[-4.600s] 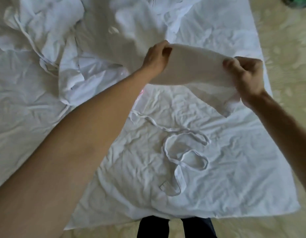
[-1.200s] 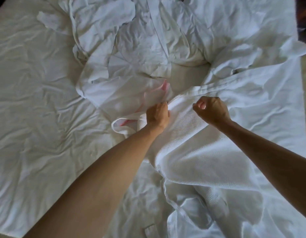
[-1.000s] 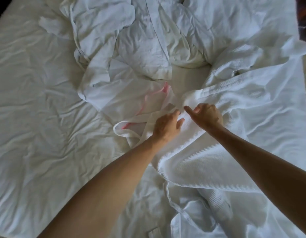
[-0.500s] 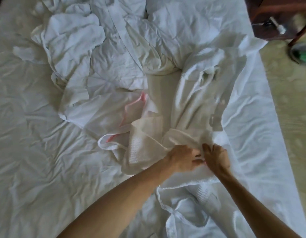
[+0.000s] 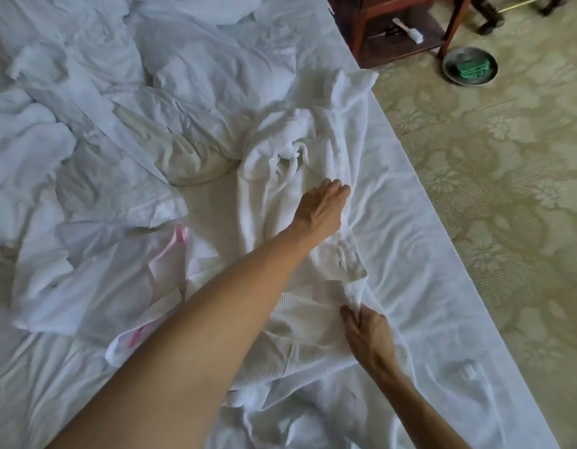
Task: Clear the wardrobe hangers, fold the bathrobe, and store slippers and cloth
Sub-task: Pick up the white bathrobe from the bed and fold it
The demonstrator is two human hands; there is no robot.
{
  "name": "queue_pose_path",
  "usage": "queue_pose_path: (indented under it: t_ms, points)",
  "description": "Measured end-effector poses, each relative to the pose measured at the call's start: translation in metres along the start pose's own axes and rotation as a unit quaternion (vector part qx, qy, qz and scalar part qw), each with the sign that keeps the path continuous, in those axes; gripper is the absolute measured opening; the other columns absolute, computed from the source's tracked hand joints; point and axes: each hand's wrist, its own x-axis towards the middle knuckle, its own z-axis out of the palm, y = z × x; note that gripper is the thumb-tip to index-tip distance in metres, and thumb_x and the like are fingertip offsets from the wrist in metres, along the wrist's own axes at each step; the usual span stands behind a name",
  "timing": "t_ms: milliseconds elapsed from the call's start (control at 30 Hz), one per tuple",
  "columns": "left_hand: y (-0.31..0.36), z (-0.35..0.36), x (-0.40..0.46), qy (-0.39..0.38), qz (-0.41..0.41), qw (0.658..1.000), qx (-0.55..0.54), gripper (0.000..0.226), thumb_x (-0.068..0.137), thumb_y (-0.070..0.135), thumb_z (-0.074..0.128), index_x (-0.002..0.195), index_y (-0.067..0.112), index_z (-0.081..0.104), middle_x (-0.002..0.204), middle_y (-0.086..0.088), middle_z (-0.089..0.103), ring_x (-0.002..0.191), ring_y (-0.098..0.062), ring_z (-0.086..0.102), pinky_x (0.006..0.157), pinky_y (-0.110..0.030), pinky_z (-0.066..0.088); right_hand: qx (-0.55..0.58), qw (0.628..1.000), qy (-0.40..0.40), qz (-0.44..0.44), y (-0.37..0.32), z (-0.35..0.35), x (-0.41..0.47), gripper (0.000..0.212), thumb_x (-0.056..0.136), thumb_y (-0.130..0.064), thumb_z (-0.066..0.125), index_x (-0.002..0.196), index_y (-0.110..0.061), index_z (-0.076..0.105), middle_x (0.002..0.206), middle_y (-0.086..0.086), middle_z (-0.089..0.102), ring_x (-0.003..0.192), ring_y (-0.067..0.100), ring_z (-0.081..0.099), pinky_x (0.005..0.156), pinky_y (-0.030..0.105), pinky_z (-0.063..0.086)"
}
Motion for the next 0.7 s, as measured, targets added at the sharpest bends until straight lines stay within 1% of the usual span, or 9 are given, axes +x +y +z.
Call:
queue_pose_path:
  t_ms: [67, 167, 233, 300, 400, 433, 500, 633, 700]
  points:
    - [-0.008, 0.000, 0.026, 0.001, 0.001, 0.997, 0.082, 0.044, 0.072, -0.005, 0.066, 0.112, 0.011, 0.058, 0.112, -0.006, 0.057, 0.105, -0.026, 0.054, 0.079, -0.038, 0.046, 0.028, 1.000, 0.009, 0.009, -0.005, 0.002, -0.001, 0.048, 0.098, -0.029, 0.055, 0.054, -0.025, 0.036, 0.048, -0.010, 0.040, 0.047, 0.013, 0.039, 0.055, 0.030, 0.032]
    - [-0.027, -0.005, 0.056, 0.055, -0.049, 0.982, 0.173, 0.051, 0.072, -0.004, 0.066, 0.120, 0.012, 0.057, 0.123, -0.009, 0.056, 0.112, -0.028, 0.055, 0.092, -0.040, 0.045, 0.080, 0.996, 0.031, 0.015, -0.004, 0.006, 0.000, 0.039, 0.100, -0.026, 0.053, 0.063, -0.029, 0.040, 0.052, -0.010, 0.044, 0.050, 0.010, 0.043, 0.054, 0.030, 0.033]
    - [-0.051, -0.005, 0.074, 0.088, -0.109, 0.969, 0.202, 0.053, 0.077, -0.001, 0.064, 0.127, 0.013, 0.055, 0.134, -0.011, 0.055, 0.119, -0.029, 0.054, 0.097, -0.040, 0.044, 0.123, 0.990, 0.065, 0.015, 0.002, 0.005, 0.003, 0.030, 0.100, -0.022, 0.051, 0.070, -0.027, 0.049, 0.055, -0.007, 0.051, 0.054, 0.010, 0.048, 0.054, 0.031, 0.038]
    - [-0.077, -0.009, 0.086, 0.115, -0.172, 0.952, 0.226, 0.050, 0.083, 0.012, 0.066, 0.132, 0.015, 0.055, 0.137, -0.012, 0.057, 0.120, -0.029, 0.056, 0.096, -0.039, 0.045, 0.168, 0.980, 0.098, 0.034, 0.007, 0.000, 0.010, 0.024, 0.101, -0.025, 0.046, 0.083, -0.021, 0.062, 0.063, -0.003, 0.062, 0.062, 0.013, 0.058, 0.061, 0.039, 0.047]
    - [-0.107, -0.018, 0.091, 0.053, -0.258, 0.945, 0.194, 0.046, 0.086, 0.029, 0.073, 0.126, 0.012, 0.059, 0.121, -0.012, 0.065, 0.111, -0.028, 0.061, 0.088, -0.038, 0.048, 0.202, 0.965, 0.156, 0.062, 0.013, -0.014, 0.031, 0.038, 0.096, -0.039, 0.037, 0.090, -0.012, 0.063, 0.073, 0.000, 0.068, 0.071, 0.018, 0.063, 0.064, 0.042, 0.049]
    - [-0.114, -0.020, 0.089, 0.028, -0.265, 0.945, 0.189, 0.038, 0.087, 0.028, 0.074, 0.119, 0.011, 0.062, 0.115, -0.011, 0.067, 0.109, -0.027, 0.062, 0.085, -0.038, 0.049, 0.204, 0.961, 0.174, 0.063, 0.014, -0.021, 0.040, 0.039, 0.094, -0.039, 0.037, 0.087, -0.010, 0.061, 0.074, 0.002, 0.068, 0.071, 0.021, 0.062, 0.064, 0.043, 0.048]
    - [-0.125, -0.023, 0.085, -0.008, -0.253, 0.954, 0.159, 0.026, 0.094, 0.018, 0.066, 0.117, 0.007, 0.063, 0.119, -0.013, 0.064, 0.114, -0.031, 0.059, 0.087, -0.040, 0.048, 0.192, 0.957, 0.208, 0.068, 0.016, -0.036, 0.061, 0.037, 0.099, -0.036, 0.041, 0.082, -0.008, 0.058, 0.071, 0.005, 0.064, 0.070, 0.028, 0.059, 0.064, 0.045, 0.046]
    - [-0.137, -0.052, 0.045, 0.000, -0.272, 0.960, 0.072, 0.035, 0.094, 0.015, 0.064, 0.127, 0.005, 0.056, 0.117, -0.019, 0.065, 0.108, -0.038, 0.063, 0.084, -0.043, 0.049, 0.174, 0.950, 0.251, 0.071, 0.003, -0.075, 0.095, 0.039, 0.102, -0.031, 0.048, 0.073, -0.005, 0.046, 0.063, 0.003, 0.047, 0.059, 0.022, 0.044, 0.057, 0.040, 0.039]
    - [-0.151, -0.061, 0.000, 0.003, -0.296, 0.955, 0.030, 0.041, 0.092, 0.017, 0.067, 0.130, 0.009, 0.054, 0.113, -0.021, 0.066, 0.105, -0.040, 0.064, 0.084, -0.044, 0.049, 0.157, 0.952, 0.258, 0.055, -0.005, -0.090, 0.102, 0.039, 0.099, -0.034, 0.048, 0.075, -0.005, 0.042, 0.063, 0.009, 0.044, 0.060, 0.026, 0.043, 0.058, 0.043, 0.043]
